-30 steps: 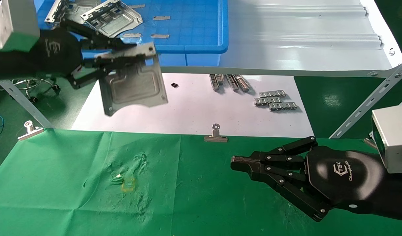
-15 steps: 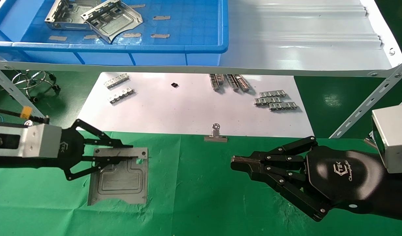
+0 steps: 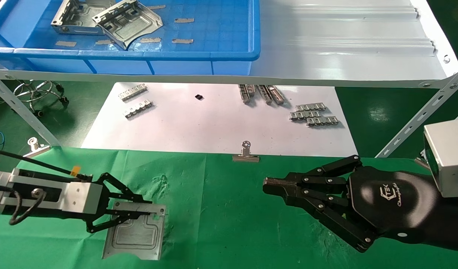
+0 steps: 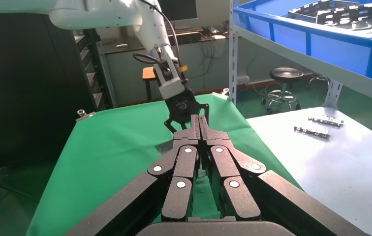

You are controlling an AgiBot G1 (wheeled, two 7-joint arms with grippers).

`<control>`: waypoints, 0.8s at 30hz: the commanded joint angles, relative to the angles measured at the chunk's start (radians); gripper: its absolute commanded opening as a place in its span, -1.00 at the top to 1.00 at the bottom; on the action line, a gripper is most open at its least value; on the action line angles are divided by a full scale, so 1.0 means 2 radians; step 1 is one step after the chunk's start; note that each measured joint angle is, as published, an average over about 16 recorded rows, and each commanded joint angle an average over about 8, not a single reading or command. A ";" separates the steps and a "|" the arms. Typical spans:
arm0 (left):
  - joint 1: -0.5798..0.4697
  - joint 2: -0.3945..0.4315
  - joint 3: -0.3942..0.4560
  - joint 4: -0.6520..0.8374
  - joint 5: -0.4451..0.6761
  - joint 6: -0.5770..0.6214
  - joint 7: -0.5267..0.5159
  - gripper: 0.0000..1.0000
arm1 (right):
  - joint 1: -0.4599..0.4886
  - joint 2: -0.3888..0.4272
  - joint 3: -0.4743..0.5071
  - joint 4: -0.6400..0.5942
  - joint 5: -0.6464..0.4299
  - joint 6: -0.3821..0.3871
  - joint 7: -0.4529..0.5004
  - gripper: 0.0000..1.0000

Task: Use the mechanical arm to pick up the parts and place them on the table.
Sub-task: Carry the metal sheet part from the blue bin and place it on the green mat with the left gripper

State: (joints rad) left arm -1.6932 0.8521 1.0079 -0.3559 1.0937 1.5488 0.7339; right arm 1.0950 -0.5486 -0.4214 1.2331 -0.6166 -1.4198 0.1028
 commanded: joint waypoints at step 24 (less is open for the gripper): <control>0.001 0.055 0.001 0.132 0.004 -0.033 0.102 -1.00 | 0.000 0.000 0.000 0.000 0.000 0.000 0.000 1.00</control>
State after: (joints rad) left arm -1.6930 0.9587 1.0077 -0.0922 1.0988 1.4827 0.9340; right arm 1.0950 -0.5485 -0.4214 1.2331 -0.6165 -1.4198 0.1028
